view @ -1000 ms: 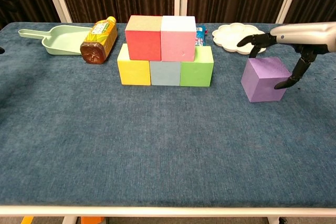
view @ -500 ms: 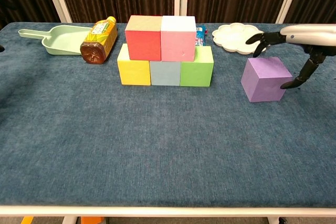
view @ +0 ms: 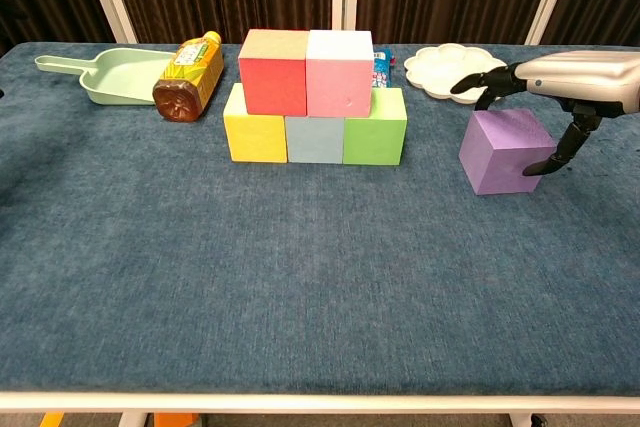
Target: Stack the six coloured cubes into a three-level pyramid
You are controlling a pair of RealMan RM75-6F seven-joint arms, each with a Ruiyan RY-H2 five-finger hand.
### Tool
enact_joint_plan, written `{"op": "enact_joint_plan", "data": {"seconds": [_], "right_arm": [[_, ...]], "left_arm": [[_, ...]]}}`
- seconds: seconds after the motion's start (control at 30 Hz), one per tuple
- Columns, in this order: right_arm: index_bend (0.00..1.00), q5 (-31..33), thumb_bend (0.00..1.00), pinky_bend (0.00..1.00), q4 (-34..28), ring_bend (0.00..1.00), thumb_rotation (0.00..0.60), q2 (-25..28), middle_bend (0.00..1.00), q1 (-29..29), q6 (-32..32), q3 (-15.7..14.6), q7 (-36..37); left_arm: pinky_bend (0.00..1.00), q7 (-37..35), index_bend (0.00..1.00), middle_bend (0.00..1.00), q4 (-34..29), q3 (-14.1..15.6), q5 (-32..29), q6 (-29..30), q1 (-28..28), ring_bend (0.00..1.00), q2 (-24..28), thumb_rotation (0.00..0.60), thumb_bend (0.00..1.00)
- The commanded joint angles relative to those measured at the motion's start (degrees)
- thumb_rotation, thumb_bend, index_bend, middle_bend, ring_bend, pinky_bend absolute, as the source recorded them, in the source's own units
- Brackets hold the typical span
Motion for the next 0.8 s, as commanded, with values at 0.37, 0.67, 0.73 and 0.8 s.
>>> {"op": "enact_joint_plan", "data": {"seconds": [0.37, 0.67, 0.73, 0.8], "right_arm": [[0.14, 1.45, 0.15, 0.0, -18.89, 0.02, 0.6, 15.77, 0.4, -2.58, 8.77, 2.83, -1.69], [0.14, 8.81, 0.15, 0.0, -31.08, 0.03, 0.6, 26.33, 0.41, 4.0, -2.66, 8.38, 1.3], [0.14, 10.84, 0.15, 0.0, -31.78, 0.03, 0.6, 26.59, 0.4, 5.92, -5.53, 9.79, 0.87], [0.14, 13.78, 0.15, 0.0, -32.41, 0.03, 0.6, 26.55, 0.4, 8.18, -9.01, 11.37, -0.14]], "left_arm": [[0.14, -0.64, 0.0, 0.07, -0.43, -0.27, 0.6, 0.83, 0.63, 0.13, 1.09, 0.6, 0.09], [0.14, 0.03, 0.0, 0.07, -1.06, -0.19, 0.45, 0.51, 0.48, 0.13, 1.5, 0.6, 0.09], [0.14, 0.14, 0.0, 0.07, -1.07, -0.26, 0.21, 0.38, 0.4, 0.13, 1.57, 0.6, 0.09], [0.14, 0.3, 0.0, 0.07, -1.32, -0.19, 0.06, 0.27, 0.4, 0.13, 1.73, 0.6, 0.09]]}}
